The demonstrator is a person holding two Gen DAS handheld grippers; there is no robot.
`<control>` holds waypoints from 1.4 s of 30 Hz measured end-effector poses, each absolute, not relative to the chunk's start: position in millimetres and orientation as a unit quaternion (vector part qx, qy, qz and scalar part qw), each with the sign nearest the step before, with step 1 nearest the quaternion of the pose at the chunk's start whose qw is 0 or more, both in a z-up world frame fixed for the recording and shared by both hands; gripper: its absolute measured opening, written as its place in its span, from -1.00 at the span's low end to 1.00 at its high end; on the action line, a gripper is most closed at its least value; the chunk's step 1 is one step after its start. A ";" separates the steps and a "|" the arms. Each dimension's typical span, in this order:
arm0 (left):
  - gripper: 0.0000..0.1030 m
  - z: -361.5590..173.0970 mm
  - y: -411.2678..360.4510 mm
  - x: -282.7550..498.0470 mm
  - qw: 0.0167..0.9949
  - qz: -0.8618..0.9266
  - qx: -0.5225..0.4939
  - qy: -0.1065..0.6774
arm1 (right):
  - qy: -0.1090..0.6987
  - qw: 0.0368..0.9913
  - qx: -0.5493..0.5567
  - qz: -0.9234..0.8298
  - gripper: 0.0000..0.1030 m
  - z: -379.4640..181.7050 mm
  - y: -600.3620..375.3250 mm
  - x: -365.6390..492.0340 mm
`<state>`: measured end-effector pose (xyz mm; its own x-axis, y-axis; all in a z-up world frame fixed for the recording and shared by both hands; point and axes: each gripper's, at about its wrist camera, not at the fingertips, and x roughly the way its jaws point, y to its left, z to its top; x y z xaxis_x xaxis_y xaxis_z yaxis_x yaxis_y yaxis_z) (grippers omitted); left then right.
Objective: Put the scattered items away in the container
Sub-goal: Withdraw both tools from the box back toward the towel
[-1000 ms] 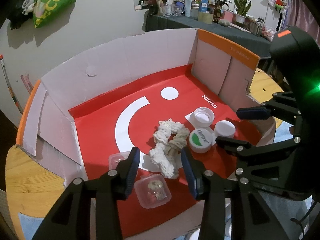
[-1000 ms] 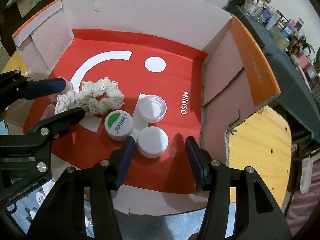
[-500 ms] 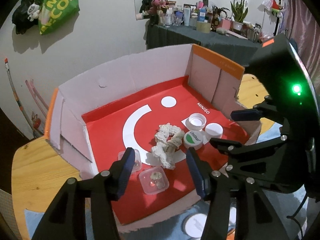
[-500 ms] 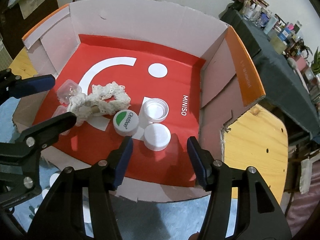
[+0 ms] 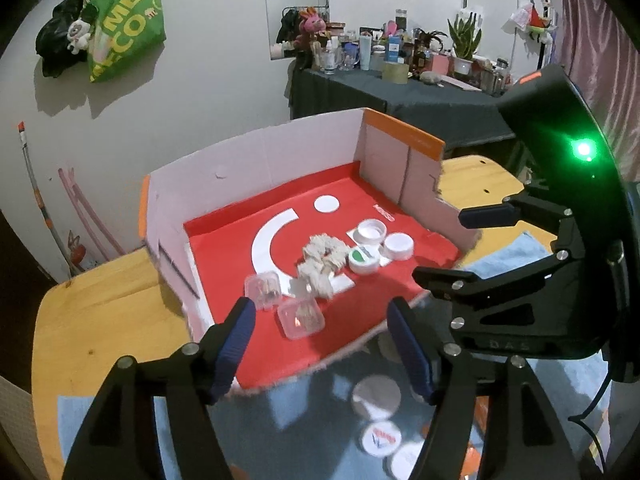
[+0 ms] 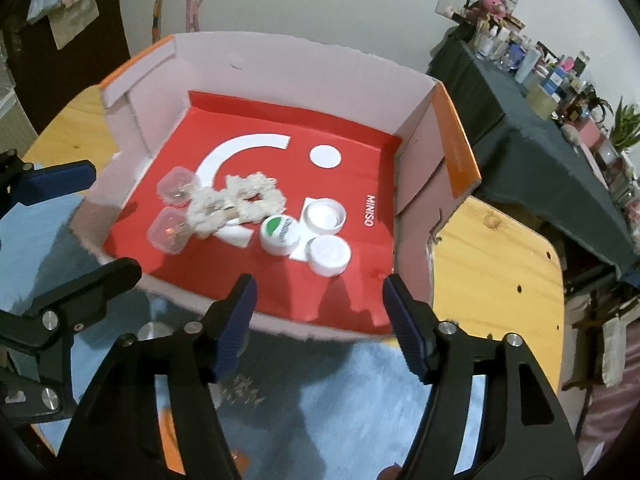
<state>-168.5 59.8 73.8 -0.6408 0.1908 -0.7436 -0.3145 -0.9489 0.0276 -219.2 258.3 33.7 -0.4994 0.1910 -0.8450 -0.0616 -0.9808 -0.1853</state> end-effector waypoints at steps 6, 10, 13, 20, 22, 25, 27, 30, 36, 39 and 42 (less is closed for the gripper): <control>0.57 71.1 50.5 -138.9 0.140 0.904 -0.396 0.076 | -0.074 0.068 -0.487 0.868 0.30 35.2 239.5 -195.0; 0.61 67.1 43.8 -122.7 0.140 0.904 -0.397 0.074 | -0.076 0.063 -0.485 0.869 0.37 30.9 228.9 -177.2; 0.64 61.0 40.3 -112.9 0.143 0.902 -0.401 0.074 | -0.077 0.063 -0.484 0.869 0.38 25.8 223.7 -165.5; 0.65 43.7 43.3 -99.5 0.157 0.893 -0.413 0.084 | -0.070 0.066 -0.490 0.866 0.38 10.7 216.4 -138.7; 0.65 37.1 46.0 -97.8 0.162 0.889 -0.419 0.090 | -0.068 0.064 -0.491 0.866 0.38 6.3 214.2 -130.3; 0.65 25.6 49.0 -98.5 0.164 0.883 -0.429 0.097 | -0.063 0.067 -0.493 0.865 0.39 0.8 213.9 -121.5; 0.65 19.2 50.5 -100.4 0.168 0.879 -0.435 0.101 | -0.058 0.069 -0.495 0.864 0.39 -3.1 215.0 -116.6; 0.65 11.6 52.9 -103.2 0.170 0.874 -0.442 0.107 | -0.053 0.070 -0.497 0.863 0.39 -7.8 215.3 -110.2; 0.65 2.7 54.9 -110.3 0.170 0.870 -0.449 0.114 | -0.053 0.070 -0.505 0.859 0.39 -16.2 215.0 -101.8; 0.65 -2.6 53.5 -113.5 0.167 0.867 -0.454 0.116 | -0.052 0.067 -0.510 0.856 0.39 -20.0 216.1 -100.8; 0.66 -4.1 49.3 -115.5 0.168 0.867 -0.456 0.108 | -0.052 0.065 -0.515 0.853 0.39 -24.4 217.7 -101.1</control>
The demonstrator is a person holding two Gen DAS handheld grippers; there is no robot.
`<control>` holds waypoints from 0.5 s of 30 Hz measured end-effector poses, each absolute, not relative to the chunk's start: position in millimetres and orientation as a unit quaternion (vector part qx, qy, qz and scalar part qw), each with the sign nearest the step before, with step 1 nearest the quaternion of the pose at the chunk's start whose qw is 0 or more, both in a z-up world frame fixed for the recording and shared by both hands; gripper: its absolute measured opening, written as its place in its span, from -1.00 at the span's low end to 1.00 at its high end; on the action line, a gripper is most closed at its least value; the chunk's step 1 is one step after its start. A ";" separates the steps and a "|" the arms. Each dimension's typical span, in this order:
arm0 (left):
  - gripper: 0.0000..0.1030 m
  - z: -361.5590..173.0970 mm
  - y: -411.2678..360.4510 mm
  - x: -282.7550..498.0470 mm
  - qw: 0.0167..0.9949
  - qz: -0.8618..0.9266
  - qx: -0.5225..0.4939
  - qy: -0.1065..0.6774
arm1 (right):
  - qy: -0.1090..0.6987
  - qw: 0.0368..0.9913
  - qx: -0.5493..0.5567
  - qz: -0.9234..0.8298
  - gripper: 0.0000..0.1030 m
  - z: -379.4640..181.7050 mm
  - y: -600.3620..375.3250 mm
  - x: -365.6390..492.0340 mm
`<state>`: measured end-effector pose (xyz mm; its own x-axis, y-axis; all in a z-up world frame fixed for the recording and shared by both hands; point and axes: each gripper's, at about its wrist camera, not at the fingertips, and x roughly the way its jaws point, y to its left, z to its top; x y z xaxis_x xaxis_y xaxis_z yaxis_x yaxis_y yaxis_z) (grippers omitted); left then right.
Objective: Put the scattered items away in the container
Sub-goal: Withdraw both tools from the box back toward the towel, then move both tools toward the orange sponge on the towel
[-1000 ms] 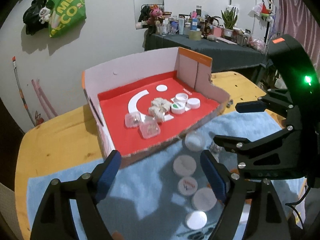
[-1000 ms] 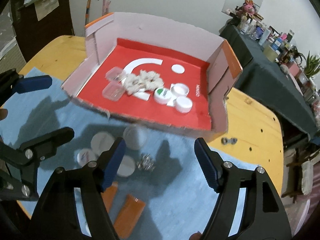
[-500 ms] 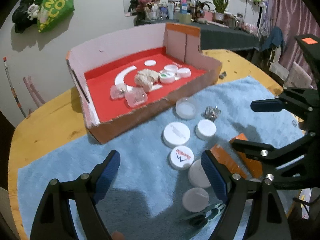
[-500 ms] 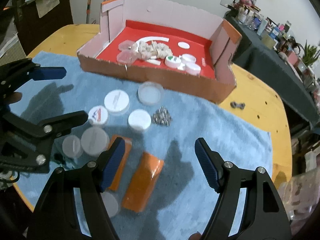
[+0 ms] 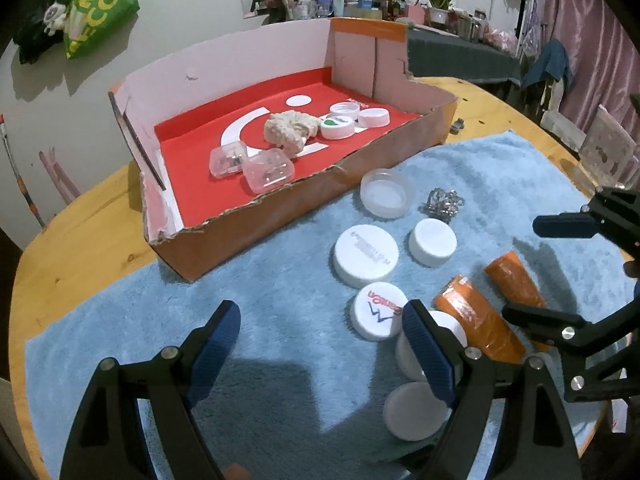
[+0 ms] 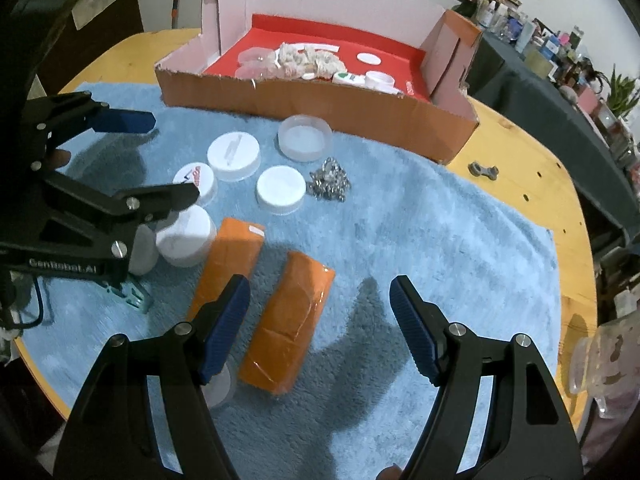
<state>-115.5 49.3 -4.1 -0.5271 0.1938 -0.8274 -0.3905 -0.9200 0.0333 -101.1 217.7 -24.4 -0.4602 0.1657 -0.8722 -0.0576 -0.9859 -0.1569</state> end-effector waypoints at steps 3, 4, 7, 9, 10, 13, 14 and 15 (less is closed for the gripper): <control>0.67 -4.5 44.9 -118.0 0.163 0.868 -0.456 0.107 | -0.053 0.069 -0.522 0.849 0.39 -29.7 221.4 -101.8; 0.67 -4.2 43.6 -118.2 0.161 0.869 -0.455 0.109 | -0.052 0.071 -0.523 0.848 0.39 -31.2 223.4 -101.3; 0.67 -3.6 40.9 -118.1 0.159 0.869 -0.455 0.112 | -0.042 0.070 -0.523 0.849 0.43 -31.9 229.7 -99.1; 0.67 -3.2 41.7 -116.9 0.162 0.868 -0.454 0.115 | -0.042 0.075 -0.522 0.848 0.47 -31.6 233.0 -97.9; 0.67 -3.2 42.7 -116.6 0.166 0.868 -0.454 0.116 | -0.039 0.078 -0.522 0.848 0.48 -31.4 235.7 -97.5; 0.67 -3.1 50.2 -115.3 0.181 0.865 -0.452 0.119 | -0.040 0.082 -0.522 0.848 0.48 -30.5 237.0 -96.9; 0.67 -3.4 53.4 -115.1 0.185 0.864 -0.452 0.121 | -0.042 0.082 -0.521 0.848 0.48 -30.3 236.3 -97.3; 0.67 -3.6 56.9 -115.2 0.190 0.863 -0.451 0.123 | -0.044 0.081 -0.521 0.848 0.48 -30.3 234.6 -97.7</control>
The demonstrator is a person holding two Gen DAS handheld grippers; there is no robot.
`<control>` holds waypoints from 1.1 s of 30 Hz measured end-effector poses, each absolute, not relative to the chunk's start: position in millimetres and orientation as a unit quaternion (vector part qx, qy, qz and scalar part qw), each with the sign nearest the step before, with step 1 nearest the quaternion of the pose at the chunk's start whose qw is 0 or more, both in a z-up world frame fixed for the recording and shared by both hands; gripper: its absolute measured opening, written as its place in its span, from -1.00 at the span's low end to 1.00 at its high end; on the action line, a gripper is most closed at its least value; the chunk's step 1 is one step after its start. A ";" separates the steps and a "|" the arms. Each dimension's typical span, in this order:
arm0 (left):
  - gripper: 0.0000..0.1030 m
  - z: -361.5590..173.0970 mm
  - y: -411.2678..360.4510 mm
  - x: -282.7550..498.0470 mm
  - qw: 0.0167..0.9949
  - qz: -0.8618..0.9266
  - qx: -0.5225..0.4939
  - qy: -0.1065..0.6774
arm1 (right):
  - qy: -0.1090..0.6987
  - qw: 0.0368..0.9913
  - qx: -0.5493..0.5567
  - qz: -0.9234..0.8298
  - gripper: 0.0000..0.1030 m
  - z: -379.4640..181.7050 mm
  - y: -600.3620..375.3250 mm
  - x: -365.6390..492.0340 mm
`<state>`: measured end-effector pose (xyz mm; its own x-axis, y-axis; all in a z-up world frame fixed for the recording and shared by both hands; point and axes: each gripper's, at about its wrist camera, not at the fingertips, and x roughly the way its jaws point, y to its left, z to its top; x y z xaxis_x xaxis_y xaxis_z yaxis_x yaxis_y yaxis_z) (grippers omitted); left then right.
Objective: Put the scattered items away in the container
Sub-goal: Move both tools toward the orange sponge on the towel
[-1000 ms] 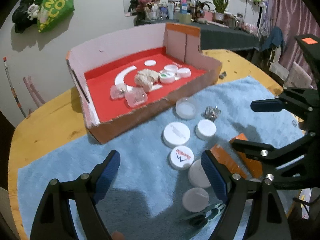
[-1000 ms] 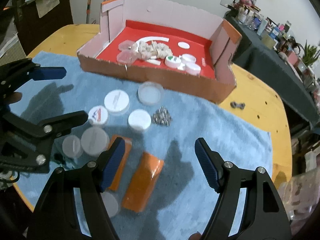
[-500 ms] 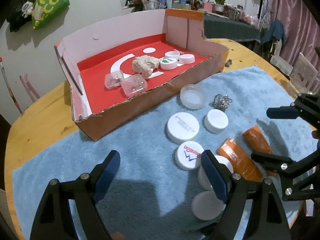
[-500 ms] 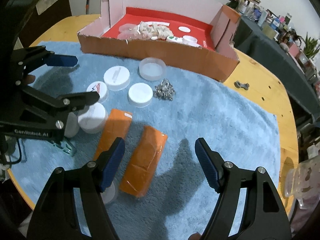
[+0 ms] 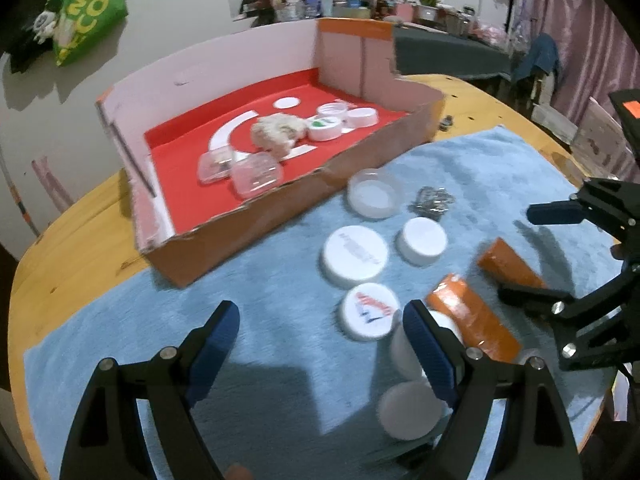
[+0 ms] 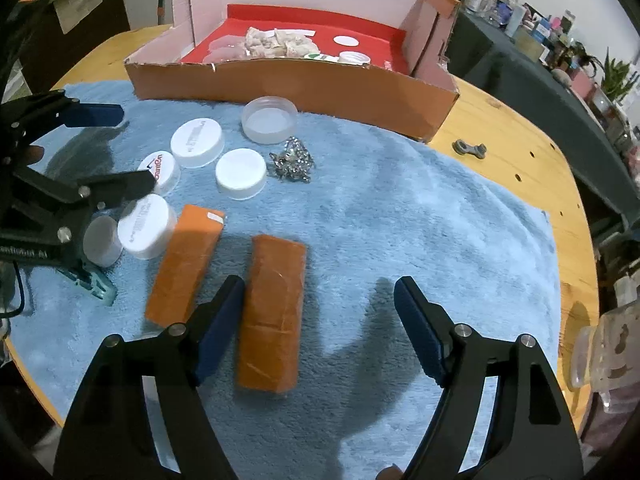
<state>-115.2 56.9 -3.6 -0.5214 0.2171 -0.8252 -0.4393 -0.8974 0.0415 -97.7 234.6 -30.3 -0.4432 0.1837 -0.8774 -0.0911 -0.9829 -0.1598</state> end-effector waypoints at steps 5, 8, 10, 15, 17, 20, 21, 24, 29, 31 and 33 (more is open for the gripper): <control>0.67 -4.6 69.1 -117.1 0.201 0.860 -0.450 0.130 | -0.054 0.076 -0.522 0.848 0.48 -31.3 228.4 -101.0; 0.67 -5.6 70.0 -119.4 0.205 0.859 -0.451 0.125 | -0.052 0.074 -0.522 0.848 0.48 -31.3 228.2 -101.9; 0.67 -6.4 67.5 -120.5 0.208 0.859 -0.452 0.121 | -0.049 0.073 -0.521 0.849 0.48 -31.3 228.8 -101.9; 0.67 -6.4 56.8 -124.5 0.194 0.862 -0.454 0.115 | -0.040 0.070 -0.521 0.850 0.48 -31.3 232.9 -100.3; 0.67 -8.1 53.4 -127.0 0.190 0.861 -0.458 0.111 | -0.040 0.069 -0.521 0.850 0.48 -31.3 233.4 -100.6; 0.67 -9.2 54.6 -128.5 0.189 0.860 -0.462 0.106 | -0.041 0.070 -0.520 0.850 0.48 -31.6 233.3 -100.6; 0.67 -9.7 56.2 -128.6 0.186 0.861 -0.460 0.111 | -0.041 0.070 -0.520 0.850 0.48 -31.8 233.4 -101.1; 0.66 -11.1 60.6 -128.4 0.179 0.862 -0.458 0.122 | -0.040 0.070 -0.520 0.850 0.48 -32.1 234.3 -101.0; 0.41 -12.9 58.1 -129.2 0.195 0.858 -0.464 0.106 | -0.047 0.072 -0.516 0.852 0.48 -32.6 232.6 -100.0; 0.34 -13.0 56.1 -127.9 0.203 0.856 -0.465 0.100 | -0.052 0.071 -0.514 0.853 0.47 -32.7 231.2 -99.2; 0.26 -13.8 57.1 -127.0 0.203 0.856 -0.463 0.105 | -0.053 0.069 -0.513 0.854 0.45 -32.8 231.1 -99.3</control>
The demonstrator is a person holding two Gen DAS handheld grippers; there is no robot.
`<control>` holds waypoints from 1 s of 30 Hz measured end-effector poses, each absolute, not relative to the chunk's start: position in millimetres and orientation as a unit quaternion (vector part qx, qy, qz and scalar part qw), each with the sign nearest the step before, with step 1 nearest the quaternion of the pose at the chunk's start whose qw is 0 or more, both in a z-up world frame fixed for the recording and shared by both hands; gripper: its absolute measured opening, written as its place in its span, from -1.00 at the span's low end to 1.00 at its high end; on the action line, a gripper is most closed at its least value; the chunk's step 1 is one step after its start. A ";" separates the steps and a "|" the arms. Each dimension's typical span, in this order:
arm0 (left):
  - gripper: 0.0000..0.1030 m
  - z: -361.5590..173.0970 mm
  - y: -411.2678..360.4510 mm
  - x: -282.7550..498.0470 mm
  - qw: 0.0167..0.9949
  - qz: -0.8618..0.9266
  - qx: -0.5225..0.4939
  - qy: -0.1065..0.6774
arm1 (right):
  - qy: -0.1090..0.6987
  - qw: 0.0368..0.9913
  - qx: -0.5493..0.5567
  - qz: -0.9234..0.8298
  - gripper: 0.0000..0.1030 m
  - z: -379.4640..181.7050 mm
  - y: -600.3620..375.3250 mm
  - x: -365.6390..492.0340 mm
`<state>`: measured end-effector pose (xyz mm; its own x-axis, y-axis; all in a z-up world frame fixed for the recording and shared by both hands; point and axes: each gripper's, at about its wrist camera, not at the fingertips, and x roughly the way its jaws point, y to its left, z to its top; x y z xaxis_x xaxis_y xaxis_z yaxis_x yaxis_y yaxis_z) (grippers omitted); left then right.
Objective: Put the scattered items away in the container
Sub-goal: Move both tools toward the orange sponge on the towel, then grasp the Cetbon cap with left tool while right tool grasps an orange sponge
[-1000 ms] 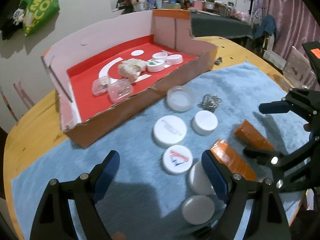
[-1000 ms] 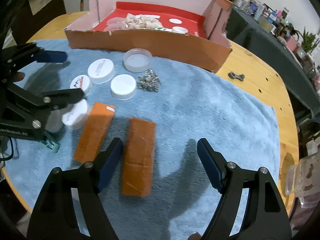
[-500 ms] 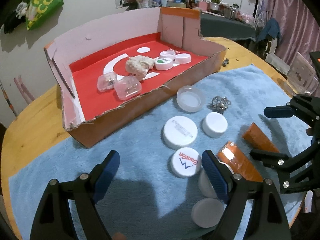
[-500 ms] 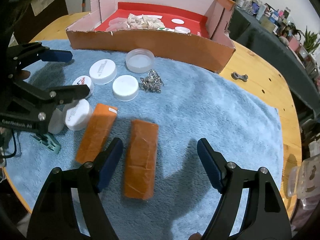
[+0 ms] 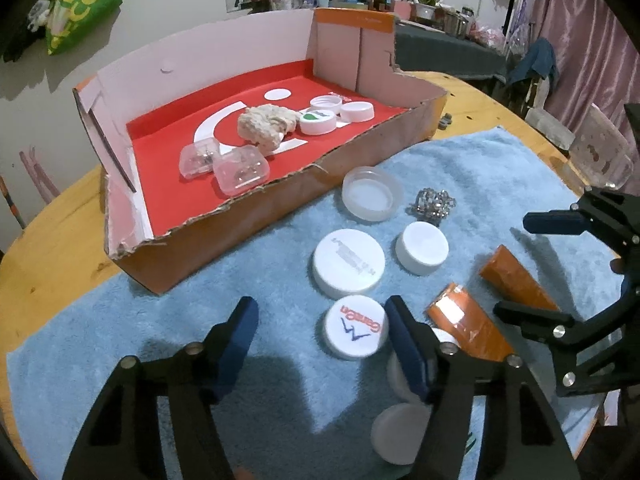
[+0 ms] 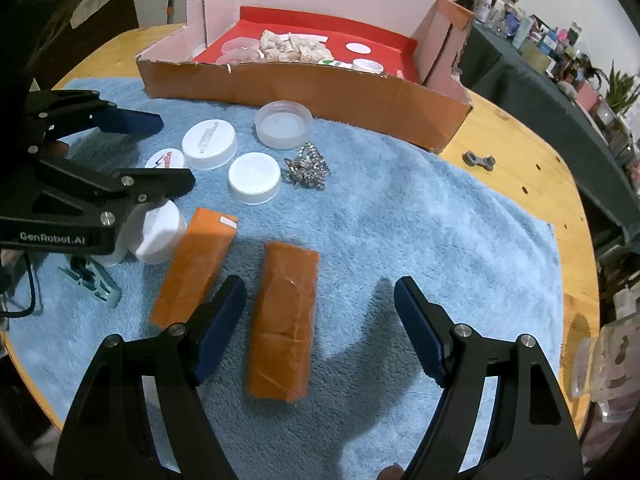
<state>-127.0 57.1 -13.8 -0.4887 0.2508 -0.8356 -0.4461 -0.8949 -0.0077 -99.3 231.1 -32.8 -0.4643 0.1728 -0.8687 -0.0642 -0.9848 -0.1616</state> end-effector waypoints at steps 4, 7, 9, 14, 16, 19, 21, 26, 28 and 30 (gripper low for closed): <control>0.10 -13.2 58.9 -123.5 0.213 0.855 -0.460 0.106 | -0.048 0.057 -0.511 0.856 0.24 -32.1 229.7 -98.9; 0.01 -12.9 60.4 -122.1 0.218 0.855 -0.459 0.106 | -0.040 0.045 -0.511 0.857 0.09 -32.3 229.7 -99.0; -0.04 -13.1 60.6 -122.6 0.221 0.854 -0.459 0.102 | -0.036 0.041 -0.511 0.858 0.02 -32.5 230.0 -98.9; -0.08 -12.9 57.7 -122.8 0.226 0.853 -0.461 0.091 | -0.033 0.034 -0.511 0.858 -0.08 -34.0 228.8 -98.7; -0.09 -12.3 56.3 -122.5 0.227 0.852 -0.463 0.087 | -0.031 0.033 -0.511 0.859 -0.08 -34.1 229.2 -97.7; -0.15 -11.3 55.0 -121.9 0.232 0.851 -0.464 0.082 | -0.031 0.032 -0.510 0.859 -0.08 -34.4 228.6 -97.4; -0.15 -11.2 54.7 -121.7 0.232 0.851 -0.463 0.080 | -0.031 0.032 -0.510 0.859 -0.08 -34.1 229.0 -96.9; -0.19 -9.6 54.5 -119.5 0.237 0.851 -0.461 0.079 | -0.030 0.031 -0.510 0.859 -0.07 -33.8 229.5 -95.7; -0.34 -9.5 55.4 -118.6 0.244 0.850 -0.461 0.079 | -0.033 0.030 -0.509 0.860 -0.08 -33.8 229.0 -95.5; -0.34 -9.8 57.2 -117.8 0.250 0.847 -0.463 0.077 | -0.033 0.029 -0.508 0.860 -0.08 -33.7 229.8 -95.4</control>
<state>-117.8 57.2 -9.8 -0.4469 0.3516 -0.8226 -0.4943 -0.8634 -0.1005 -95.4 229.8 -33.7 -0.4816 0.0829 -0.8725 -0.0156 -0.9962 -0.0860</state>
